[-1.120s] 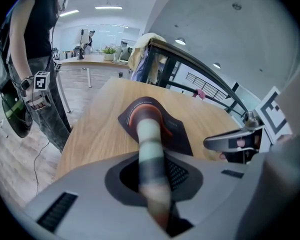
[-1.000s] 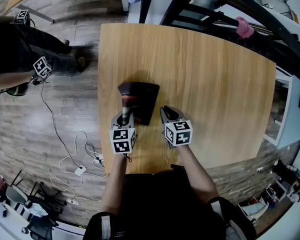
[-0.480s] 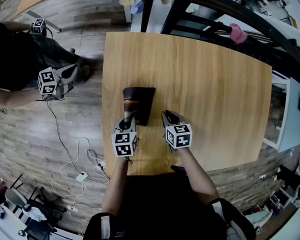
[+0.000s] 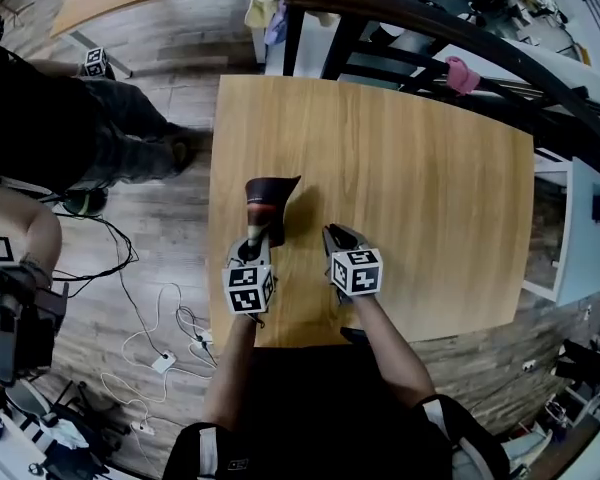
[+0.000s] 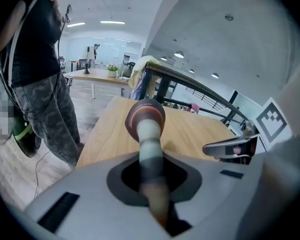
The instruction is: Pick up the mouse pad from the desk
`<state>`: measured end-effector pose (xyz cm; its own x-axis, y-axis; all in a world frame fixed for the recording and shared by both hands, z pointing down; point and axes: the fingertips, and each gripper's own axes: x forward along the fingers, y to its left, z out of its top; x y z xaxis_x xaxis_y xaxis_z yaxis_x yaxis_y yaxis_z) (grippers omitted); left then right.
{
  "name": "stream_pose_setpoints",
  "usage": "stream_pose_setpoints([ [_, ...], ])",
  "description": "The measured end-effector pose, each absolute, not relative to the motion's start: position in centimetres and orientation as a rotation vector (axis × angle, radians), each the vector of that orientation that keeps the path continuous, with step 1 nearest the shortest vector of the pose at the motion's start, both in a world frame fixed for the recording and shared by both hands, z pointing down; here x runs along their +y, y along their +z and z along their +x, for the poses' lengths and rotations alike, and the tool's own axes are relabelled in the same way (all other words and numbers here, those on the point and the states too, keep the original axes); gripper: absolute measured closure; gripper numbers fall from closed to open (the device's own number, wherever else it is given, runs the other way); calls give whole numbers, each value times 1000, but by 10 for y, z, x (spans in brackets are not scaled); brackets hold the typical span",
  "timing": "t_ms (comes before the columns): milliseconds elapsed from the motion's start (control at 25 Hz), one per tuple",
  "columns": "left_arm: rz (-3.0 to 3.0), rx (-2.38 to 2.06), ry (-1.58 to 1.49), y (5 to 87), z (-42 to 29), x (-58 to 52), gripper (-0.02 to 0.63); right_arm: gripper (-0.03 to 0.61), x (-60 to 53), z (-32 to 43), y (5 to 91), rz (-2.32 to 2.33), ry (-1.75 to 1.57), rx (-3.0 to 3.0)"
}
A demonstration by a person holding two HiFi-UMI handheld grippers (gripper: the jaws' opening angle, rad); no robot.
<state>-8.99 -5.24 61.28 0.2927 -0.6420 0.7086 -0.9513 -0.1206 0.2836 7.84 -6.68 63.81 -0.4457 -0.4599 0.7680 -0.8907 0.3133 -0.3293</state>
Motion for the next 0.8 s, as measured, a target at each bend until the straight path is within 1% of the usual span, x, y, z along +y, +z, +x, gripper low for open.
stream_pose_setpoints([
  [800, 1947, -1524, 409, 519, -85, -14, 571, 523, -38, 95, 554, 1329, 912, -2162],
])
